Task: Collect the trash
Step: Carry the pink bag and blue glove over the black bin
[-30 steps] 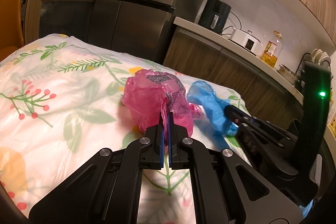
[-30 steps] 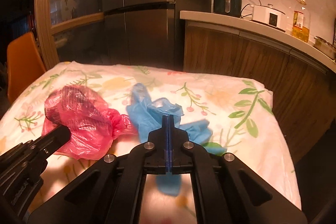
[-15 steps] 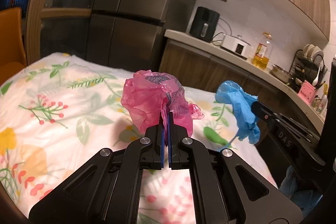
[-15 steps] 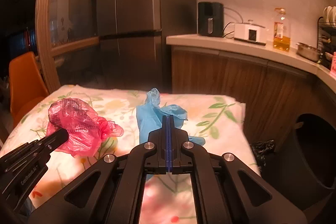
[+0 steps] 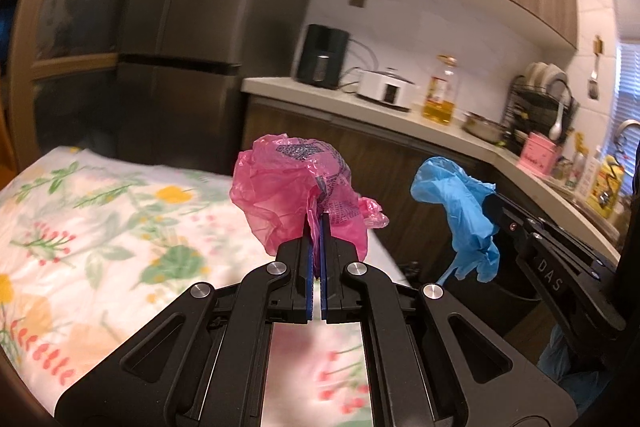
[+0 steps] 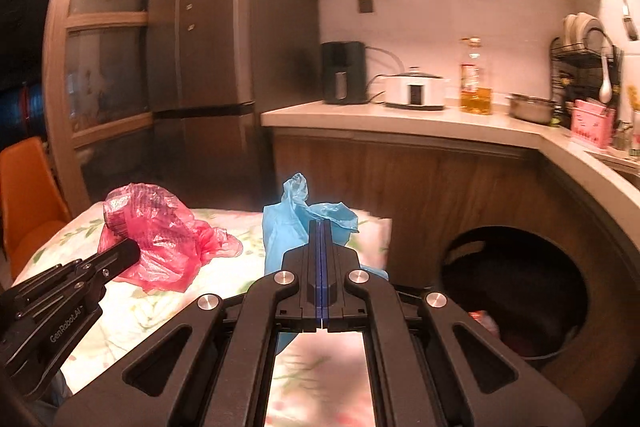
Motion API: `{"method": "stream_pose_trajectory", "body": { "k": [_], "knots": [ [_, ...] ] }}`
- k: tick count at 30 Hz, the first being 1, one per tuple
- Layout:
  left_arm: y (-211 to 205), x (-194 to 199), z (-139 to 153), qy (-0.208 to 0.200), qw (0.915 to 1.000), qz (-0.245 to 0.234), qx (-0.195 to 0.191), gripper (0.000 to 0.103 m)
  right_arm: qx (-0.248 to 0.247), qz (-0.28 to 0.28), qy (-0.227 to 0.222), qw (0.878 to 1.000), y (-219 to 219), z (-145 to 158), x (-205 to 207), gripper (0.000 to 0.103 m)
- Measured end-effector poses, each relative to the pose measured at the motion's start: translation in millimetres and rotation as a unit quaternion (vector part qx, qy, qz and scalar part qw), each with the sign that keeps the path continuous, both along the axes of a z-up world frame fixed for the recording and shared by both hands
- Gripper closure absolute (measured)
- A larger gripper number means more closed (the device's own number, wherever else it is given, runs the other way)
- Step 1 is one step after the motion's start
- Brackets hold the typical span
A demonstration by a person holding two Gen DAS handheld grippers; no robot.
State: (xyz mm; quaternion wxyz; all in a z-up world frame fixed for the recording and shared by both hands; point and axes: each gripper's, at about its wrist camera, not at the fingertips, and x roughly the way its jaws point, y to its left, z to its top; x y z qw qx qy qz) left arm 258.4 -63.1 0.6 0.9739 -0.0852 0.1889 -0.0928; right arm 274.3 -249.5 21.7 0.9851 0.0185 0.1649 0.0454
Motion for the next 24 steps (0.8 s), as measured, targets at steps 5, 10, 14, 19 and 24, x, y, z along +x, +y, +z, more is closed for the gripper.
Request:
{"method": "stream_pose_trajectory", "body": {
  "k": [5, 10, 14, 19, 24],
  "knots": [
    [-46, 2, 5, -0.006, 0.999, -0.043, 0.008, 0.102, 0.007, -0.041, -0.01, 0.999, -44, 5, -11, 0.102],
    [-93, 7, 9, -0.013, 0.9961, -0.086, 0.014, 0.102, 0.016, -0.083, -0.021, 0.996, -88, 8, -23, 0.102],
    [-127, 13, 12, -0.017, 0.993, -0.115, 0.017, 0.102, 0.027, -0.115, -0.027, 0.993, -121, 8, -30, 0.102],
    [-163, 21, 12, -0.022, 0.9891, -0.144, 0.023, 0.102, 0.037, -0.142, -0.028, 0.989, -149, 4, -32, 0.102],
    [-192, 28, 5, -0.022, 0.9851, -0.166, 0.037, 0.102, 0.041, -0.153, -0.025, 0.987, -161, -1, -27, 0.102]
  ]
}}
